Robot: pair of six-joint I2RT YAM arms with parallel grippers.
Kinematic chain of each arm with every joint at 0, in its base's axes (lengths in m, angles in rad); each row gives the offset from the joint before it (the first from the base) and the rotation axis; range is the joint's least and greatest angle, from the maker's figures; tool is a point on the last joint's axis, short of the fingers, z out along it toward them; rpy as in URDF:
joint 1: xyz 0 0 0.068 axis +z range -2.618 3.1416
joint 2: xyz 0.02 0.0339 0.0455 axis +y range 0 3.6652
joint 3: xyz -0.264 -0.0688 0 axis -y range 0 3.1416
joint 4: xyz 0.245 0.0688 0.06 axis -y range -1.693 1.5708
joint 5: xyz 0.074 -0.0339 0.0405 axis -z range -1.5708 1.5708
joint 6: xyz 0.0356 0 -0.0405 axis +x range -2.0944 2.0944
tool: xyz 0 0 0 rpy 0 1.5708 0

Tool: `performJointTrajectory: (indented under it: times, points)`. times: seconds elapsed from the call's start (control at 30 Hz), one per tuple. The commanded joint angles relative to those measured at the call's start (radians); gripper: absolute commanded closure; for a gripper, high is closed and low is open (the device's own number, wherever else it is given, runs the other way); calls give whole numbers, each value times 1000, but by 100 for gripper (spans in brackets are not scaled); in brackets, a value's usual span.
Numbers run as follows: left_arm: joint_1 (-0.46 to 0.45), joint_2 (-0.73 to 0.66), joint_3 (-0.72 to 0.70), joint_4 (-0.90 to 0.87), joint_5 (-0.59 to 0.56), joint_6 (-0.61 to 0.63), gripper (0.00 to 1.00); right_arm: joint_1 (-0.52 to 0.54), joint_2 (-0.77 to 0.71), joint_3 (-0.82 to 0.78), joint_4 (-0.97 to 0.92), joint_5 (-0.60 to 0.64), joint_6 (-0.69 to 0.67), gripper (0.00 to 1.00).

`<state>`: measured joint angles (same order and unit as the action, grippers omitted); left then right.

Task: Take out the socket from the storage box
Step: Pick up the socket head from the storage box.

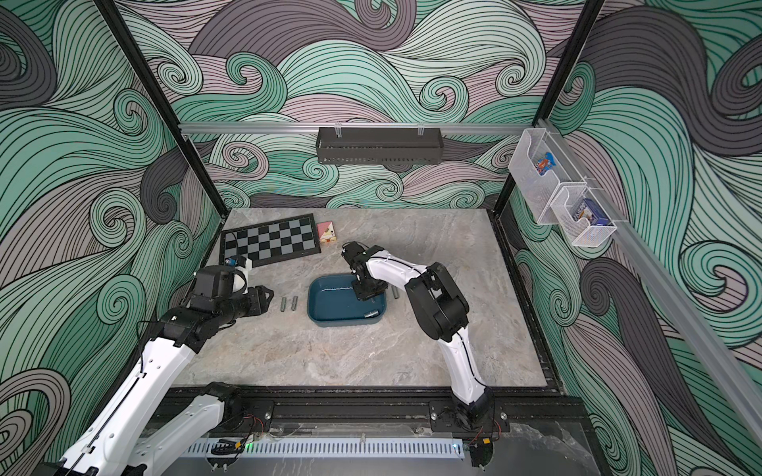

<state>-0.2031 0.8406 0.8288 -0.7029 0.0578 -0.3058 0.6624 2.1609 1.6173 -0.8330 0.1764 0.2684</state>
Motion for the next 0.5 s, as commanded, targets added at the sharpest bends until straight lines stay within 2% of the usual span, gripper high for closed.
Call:
performJointTrajectory:
  times: [0.0, 0.2, 0.47]
  points:
    - [5, -2, -3, 7, 18, 14, 48, -3, 45, -31, 12, 8, 0, 74]
    - [5, 0, -3, 8, 19, 16, 48, 0, 33, -27, 19, 1, 5, 80]
    - [5, -7, -6, 9, 17, 16, 48, 8, -76, -43, 18, -23, 5, 84]
